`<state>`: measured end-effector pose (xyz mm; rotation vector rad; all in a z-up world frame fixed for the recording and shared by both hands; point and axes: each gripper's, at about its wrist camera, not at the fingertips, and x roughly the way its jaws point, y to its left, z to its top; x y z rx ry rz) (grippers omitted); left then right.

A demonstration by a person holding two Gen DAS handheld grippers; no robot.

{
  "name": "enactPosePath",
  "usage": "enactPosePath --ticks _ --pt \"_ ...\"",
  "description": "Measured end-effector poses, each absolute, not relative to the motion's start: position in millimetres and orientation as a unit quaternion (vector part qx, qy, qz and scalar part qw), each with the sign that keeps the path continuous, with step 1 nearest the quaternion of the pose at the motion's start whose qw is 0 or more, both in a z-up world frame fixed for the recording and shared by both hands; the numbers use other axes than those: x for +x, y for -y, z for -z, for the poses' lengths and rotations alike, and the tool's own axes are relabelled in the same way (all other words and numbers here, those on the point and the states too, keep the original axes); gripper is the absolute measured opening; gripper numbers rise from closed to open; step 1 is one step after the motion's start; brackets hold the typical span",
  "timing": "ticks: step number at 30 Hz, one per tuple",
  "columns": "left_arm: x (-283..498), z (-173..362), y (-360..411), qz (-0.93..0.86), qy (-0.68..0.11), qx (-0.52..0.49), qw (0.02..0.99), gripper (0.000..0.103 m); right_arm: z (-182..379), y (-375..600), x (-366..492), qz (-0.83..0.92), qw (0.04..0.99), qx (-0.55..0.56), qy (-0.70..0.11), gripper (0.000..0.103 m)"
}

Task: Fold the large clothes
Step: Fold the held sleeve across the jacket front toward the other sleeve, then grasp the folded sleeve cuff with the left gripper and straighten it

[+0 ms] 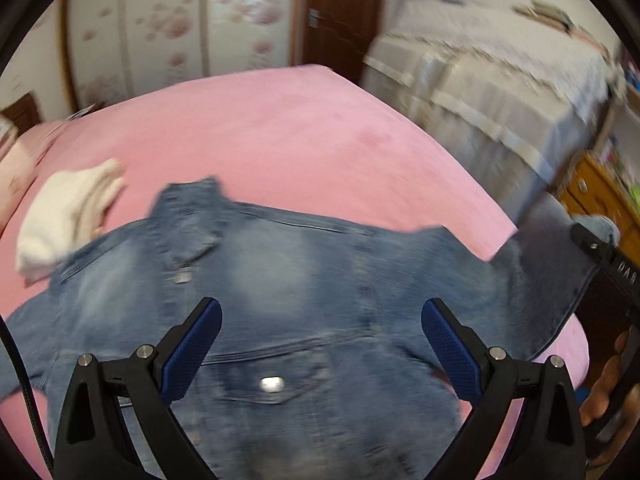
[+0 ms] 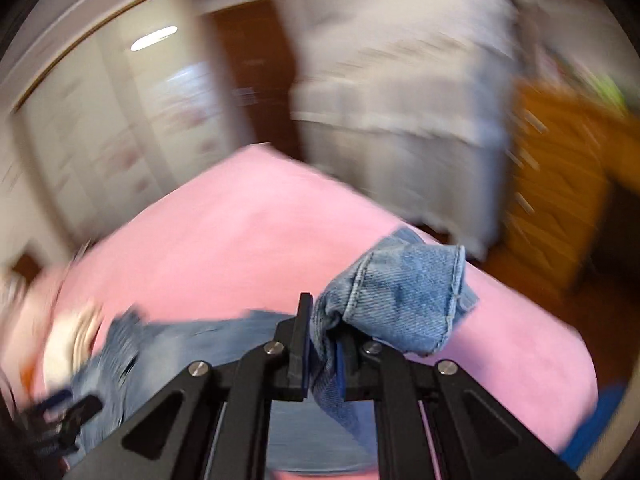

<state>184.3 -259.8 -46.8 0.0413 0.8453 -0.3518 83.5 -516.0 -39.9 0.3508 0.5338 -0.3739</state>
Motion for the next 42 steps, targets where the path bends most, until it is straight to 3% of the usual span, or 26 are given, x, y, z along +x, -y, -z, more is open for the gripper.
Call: enactPosePath --ticks 5,6,7,9,12,16,24,31,41,42 --pt "195.1 64.6 188.2 0.118 -0.427 -0.009 0.896 0.099 61.6 391.2 148.7 0.055 0.946 0.051 -0.315 0.011" --pt "197.1 72.7 179.2 0.113 -0.437 -0.011 0.892 0.099 82.4 367.7 160.0 0.04 0.939 0.02 -0.34 0.017" --pt "200.1 82.4 170.0 0.111 -0.45 -0.014 0.886 0.099 100.6 352.2 165.8 0.029 0.931 -0.003 -0.365 0.032" --pt "204.4 103.6 157.1 0.114 -0.475 -0.023 0.872 0.099 148.5 326.7 176.7 0.015 0.899 -0.04 -0.435 0.045" --pt "209.0 133.1 146.2 0.134 -0.511 -0.047 0.848 0.099 189.3 309.6 164.6 0.01 0.872 -0.056 -0.487 0.045" --pt "210.8 158.3 150.4 0.174 -0.532 -0.087 0.824 0.099 179.9 323.4 121.0 0.008 0.885 -0.004 -0.465 0.046" --pt "229.6 198.7 185.5 0.264 -0.58 -0.198 0.745 0.068 160.6 361.8 79.8 0.028 0.887 0.103 -0.449 0.046" --pt "245.2 224.6 198.9 0.27 -0.582 -0.27 0.718 0.066 165.3 367.3 74.8 0.027 0.885 0.118 -0.449 0.046" --pt "263.1 230.6 239.9 0.274 -0.59 -0.274 0.708 0.065 174.2 370.5 69.7 0.024 0.878 0.137 -0.458 0.046" --pt "262.6 230.2 240.3 0.277 -0.59 -0.277 0.706 0.05 174.7 371.9 68.9 0.026 0.877 0.14 -0.458 0.046"
